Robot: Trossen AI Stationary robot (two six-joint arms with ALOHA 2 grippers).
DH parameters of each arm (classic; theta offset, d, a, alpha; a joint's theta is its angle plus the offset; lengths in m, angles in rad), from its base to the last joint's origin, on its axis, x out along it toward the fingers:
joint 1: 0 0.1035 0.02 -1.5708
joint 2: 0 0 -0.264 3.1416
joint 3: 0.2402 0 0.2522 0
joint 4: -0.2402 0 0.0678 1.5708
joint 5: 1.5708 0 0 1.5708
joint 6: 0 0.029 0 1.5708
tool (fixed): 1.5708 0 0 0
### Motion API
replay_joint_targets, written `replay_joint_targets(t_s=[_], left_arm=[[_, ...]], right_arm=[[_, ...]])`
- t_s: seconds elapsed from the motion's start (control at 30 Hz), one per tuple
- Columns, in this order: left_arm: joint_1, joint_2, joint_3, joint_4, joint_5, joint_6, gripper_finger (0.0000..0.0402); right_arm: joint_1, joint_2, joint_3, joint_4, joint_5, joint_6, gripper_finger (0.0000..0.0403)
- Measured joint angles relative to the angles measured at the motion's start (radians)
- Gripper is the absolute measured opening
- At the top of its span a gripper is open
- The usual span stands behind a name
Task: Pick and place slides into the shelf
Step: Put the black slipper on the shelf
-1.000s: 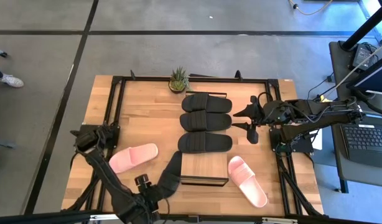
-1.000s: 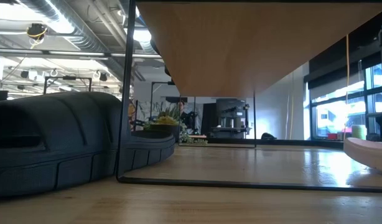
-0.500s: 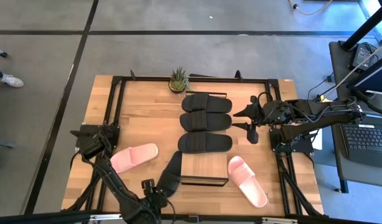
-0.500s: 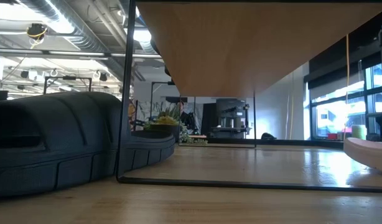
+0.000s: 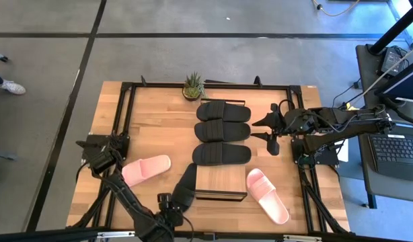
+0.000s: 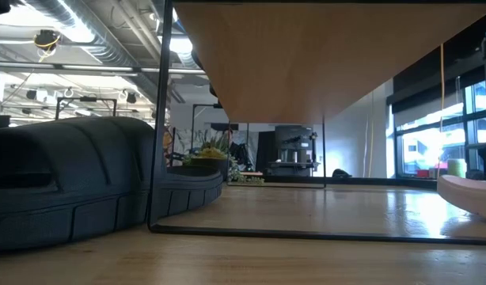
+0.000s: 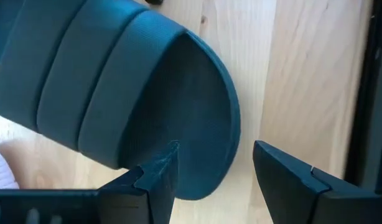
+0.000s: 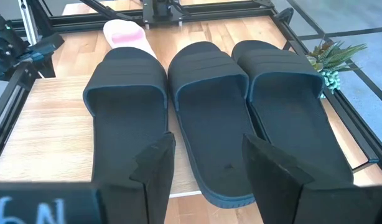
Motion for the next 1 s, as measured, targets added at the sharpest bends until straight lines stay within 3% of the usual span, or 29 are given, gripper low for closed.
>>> replay_joint_targets(t_s=[1.0], left_arm=[[0.01, 0.06, -0.001, 0.008, 0.034, 0.07, 0.0195]], right_arm=[[0.0, 0.0, 0.0, -0.003, 0.0, -0.026, 0.0187]])
